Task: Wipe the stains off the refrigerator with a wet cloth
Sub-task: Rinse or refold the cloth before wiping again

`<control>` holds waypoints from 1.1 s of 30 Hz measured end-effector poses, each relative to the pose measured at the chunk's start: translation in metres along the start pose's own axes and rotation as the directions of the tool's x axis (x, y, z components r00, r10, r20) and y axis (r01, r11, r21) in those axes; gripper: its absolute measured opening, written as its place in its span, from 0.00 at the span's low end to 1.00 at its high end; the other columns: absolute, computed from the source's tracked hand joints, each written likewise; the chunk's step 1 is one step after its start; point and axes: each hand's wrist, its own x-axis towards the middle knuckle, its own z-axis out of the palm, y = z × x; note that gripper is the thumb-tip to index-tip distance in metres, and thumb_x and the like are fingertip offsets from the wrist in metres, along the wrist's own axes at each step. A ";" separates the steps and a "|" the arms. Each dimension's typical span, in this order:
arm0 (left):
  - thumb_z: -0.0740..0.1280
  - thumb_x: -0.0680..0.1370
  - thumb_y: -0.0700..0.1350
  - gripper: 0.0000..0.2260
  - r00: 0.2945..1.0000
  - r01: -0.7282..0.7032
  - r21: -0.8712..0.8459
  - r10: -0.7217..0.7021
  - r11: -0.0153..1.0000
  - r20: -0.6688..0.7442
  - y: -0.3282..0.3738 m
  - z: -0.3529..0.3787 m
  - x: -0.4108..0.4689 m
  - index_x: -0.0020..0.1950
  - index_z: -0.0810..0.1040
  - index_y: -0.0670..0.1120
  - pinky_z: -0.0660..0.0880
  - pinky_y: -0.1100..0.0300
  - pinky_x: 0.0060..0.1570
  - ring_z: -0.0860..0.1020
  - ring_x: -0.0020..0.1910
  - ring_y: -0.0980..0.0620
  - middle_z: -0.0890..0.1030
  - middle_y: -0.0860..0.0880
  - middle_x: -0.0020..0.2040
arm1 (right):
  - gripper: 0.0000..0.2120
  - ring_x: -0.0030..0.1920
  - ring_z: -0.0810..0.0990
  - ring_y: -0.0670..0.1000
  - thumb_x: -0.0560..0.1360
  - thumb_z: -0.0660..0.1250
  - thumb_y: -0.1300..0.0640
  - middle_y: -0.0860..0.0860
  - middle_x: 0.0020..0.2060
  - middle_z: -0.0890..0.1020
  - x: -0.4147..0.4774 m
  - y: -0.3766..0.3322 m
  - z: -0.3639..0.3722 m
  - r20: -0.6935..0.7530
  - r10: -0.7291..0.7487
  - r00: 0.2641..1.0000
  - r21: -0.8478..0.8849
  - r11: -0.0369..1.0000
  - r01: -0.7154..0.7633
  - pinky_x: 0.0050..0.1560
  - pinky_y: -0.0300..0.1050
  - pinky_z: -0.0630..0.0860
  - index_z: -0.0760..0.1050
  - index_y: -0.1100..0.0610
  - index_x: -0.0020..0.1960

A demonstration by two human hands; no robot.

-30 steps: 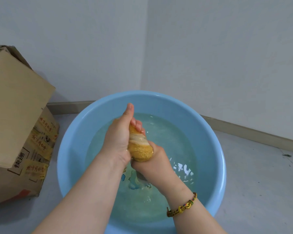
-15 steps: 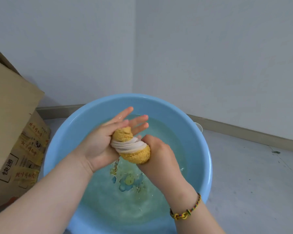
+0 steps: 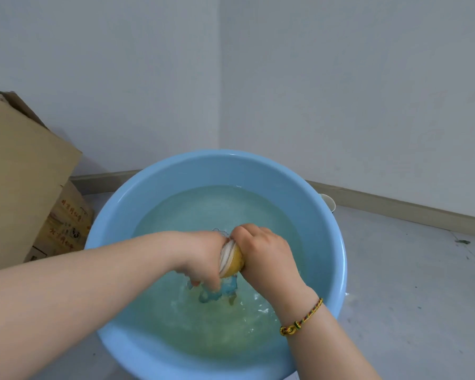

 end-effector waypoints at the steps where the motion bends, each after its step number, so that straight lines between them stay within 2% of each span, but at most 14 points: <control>1: 0.68 0.71 0.42 0.11 0.997 0.017 0.156 -0.006 0.988 -0.071 0.003 -0.002 -0.001 0.51 0.70 0.48 0.66 0.66 0.26 0.73 0.32 0.54 0.71 0.53 0.34 | 0.21 0.18 0.71 0.50 0.39 0.76 0.64 0.47 0.22 0.74 0.001 -0.001 0.001 -0.003 0.017 1.000 0.001 1.000 -0.017 0.24 0.30 0.43 0.73 0.54 0.29; 3: 0.66 0.72 0.43 0.13 0.975 0.058 0.433 0.042 0.899 -0.217 0.009 -0.007 -0.003 0.55 0.70 0.50 0.62 0.64 0.27 0.71 0.37 0.52 0.68 0.54 0.34 | 0.18 0.19 0.70 0.51 0.44 0.75 0.64 0.48 0.23 0.74 0.002 -0.004 -0.005 -0.032 0.080 0.996 0.031 0.996 -0.079 0.24 0.30 0.43 0.73 0.56 0.31; 4: 0.64 0.73 0.42 0.12 0.960 0.065 0.530 0.092 0.845 -0.265 0.009 -0.010 -0.003 0.55 0.70 0.51 0.60 0.63 0.27 0.70 0.37 0.51 0.67 0.54 0.34 | 0.15 0.24 0.72 0.53 0.51 0.74 0.64 0.50 0.27 0.77 0.002 -0.007 -0.009 -0.004 0.116 0.993 0.054 0.992 -0.115 0.22 0.33 0.49 0.74 0.57 0.36; 6: 0.62 0.73 0.39 0.12 0.928 0.059 0.660 0.202 0.749 -0.312 0.008 -0.015 -0.003 0.55 0.70 0.51 0.58 0.62 0.27 0.69 0.37 0.50 0.69 0.54 0.36 | 0.08 0.36 0.74 0.55 0.65 0.67 0.63 0.52 0.36 0.80 0.004 -0.013 -0.019 0.200 0.205 0.958 0.222 0.943 -0.248 0.28 0.41 0.62 0.74 0.57 0.44; 7: 0.62 0.74 0.39 0.13 0.918 0.056 0.708 0.242 0.704 -0.313 0.007 -0.017 -0.003 0.56 0.69 0.51 0.58 0.61 0.27 0.69 0.38 0.49 0.72 0.53 0.38 | 0.05 0.37 0.73 0.54 0.67 0.66 0.62 0.51 0.35 0.79 0.005 -0.014 -0.021 0.303 0.235 0.923 0.331 0.883 -0.334 0.31 0.41 0.65 0.73 0.55 0.42; 11: 0.60 0.76 0.39 0.14 0.898 0.021 0.821 0.350 0.570 -0.267 0.001 -0.022 -0.003 0.60 0.67 0.50 0.59 0.60 0.28 0.76 0.48 0.46 0.78 0.50 0.52 | 0.14 0.24 0.69 0.49 0.66 0.70 0.65 0.48 0.24 0.70 0.005 -0.021 -0.024 0.528 0.302 0.793 0.595 0.535 -0.600 0.26 0.38 0.66 0.67 0.52 0.32; 14: 0.58 0.77 0.40 0.14 0.906 0.027 0.847 0.344 0.531 -0.245 -0.002 -0.020 -0.002 0.61 0.65 0.50 0.56 0.62 0.27 0.77 0.49 0.45 0.77 0.49 0.53 | 0.14 0.18 0.63 0.44 0.65 0.67 0.69 0.43 0.15 0.66 0.003 -0.025 -0.022 0.578 0.339 0.743 0.631 0.393 -0.669 0.21 0.33 0.60 0.67 0.54 0.30; 17: 0.56 0.77 0.41 0.12 0.858 0.053 0.838 0.405 0.543 -0.316 -0.004 -0.026 0.001 0.59 0.66 0.49 0.55 0.62 0.26 0.77 0.48 0.45 0.76 0.50 0.51 | 0.11 0.16 0.60 0.42 0.60 0.66 0.68 0.43 0.12 0.64 0.005 -0.028 -0.022 0.520 0.405 0.752 0.708 0.289 -0.645 0.19 0.31 0.57 0.67 0.55 0.31; 19: 0.58 0.71 0.37 0.09 0.667 0.025 0.836 0.613 0.549 -0.423 -0.011 -0.028 0.007 0.48 0.72 0.47 0.50 0.66 0.26 0.78 0.34 0.47 0.76 0.49 0.39 | 0.12 0.17 0.59 0.44 0.61 0.66 0.70 0.43 0.13 0.63 0.007 -0.028 -0.024 0.486 0.455 0.746 0.761 0.200 -0.617 0.19 0.31 0.56 0.67 0.56 0.31; 22: 0.58 0.61 0.39 0.05 0.432 -0.088 0.766 0.718 0.636 -0.546 -0.017 -0.026 0.010 0.29 0.73 0.45 0.45 0.72 0.33 0.66 0.14 0.50 0.69 0.50 0.21 | 0.12 0.18 0.58 0.45 0.58 0.67 0.70 0.42 0.14 0.62 0.007 -0.029 -0.026 0.483 0.483 0.730 0.795 0.107 -0.597 0.20 0.32 0.55 0.67 0.56 0.30; 25: 0.55 0.63 0.42 0.10 0.329 -0.148 0.647 0.654 0.748 -0.681 -0.019 -0.014 0.019 0.28 0.75 0.46 0.45 0.72 0.34 0.65 0.14 0.50 0.69 0.50 0.20 | 0.10 0.18 0.58 0.45 0.51 0.62 0.65 0.42 0.15 0.62 0.008 -0.031 -0.029 0.480 0.511 0.713 0.806 0.065 -0.588 0.20 0.31 0.55 0.67 0.57 0.31; 28: 0.56 0.63 0.43 0.10 0.227 -0.233 0.474 0.522 0.849 -0.822 -0.018 0.002 0.024 0.30 0.76 0.47 0.53 0.74 0.25 0.68 0.16 0.50 0.73 0.51 0.21 | 0.13 0.18 0.58 0.45 0.58 0.66 0.71 0.43 0.14 0.62 0.006 -0.029 -0.029 0.495 0.505 0.707 0.788 0.083 -0.610 0.20 0.32 0.55 0.67 0.56 0.30; 31: 0.57 0.63 0.45 0.09 0.188 -0.299 0.333 0.397 0.894 -0.898 -0.017 0.019 0.028 0.32 0.76 0.48 0.62 0.71 0.20 0.71 0.17 0.50 0.76 0.51 0.23 | 0.16 0.17 0.58 0.45 0.62 0.65 0.75 0.43 0.14 0.62 0.003 -0.028 -0.030 0.513 0.506 0.694 0.761 0.107 -0.640 0.20 0.32 0.55 0.67 0.56 0.30; 33: 0.57 0.63 0.45 0.10 0.167 -0.301 0.326 0.387 0.896 -0.907 -0.015 0.016 0.031 0.30 0.78 0.47 0.62 0.71 0.20 0.71 0.17 0.50 0.76 0.51 0.23 | 0.13 0.17 0.58 0.45 0.58 0.67 0.72 0.42 0.14 0.62 0.004 -0.027 -0.034 0.502 0.516 0.694 0.772 0.093 -0.628 0.20 0.32 0.55 0.66 0.57 0.31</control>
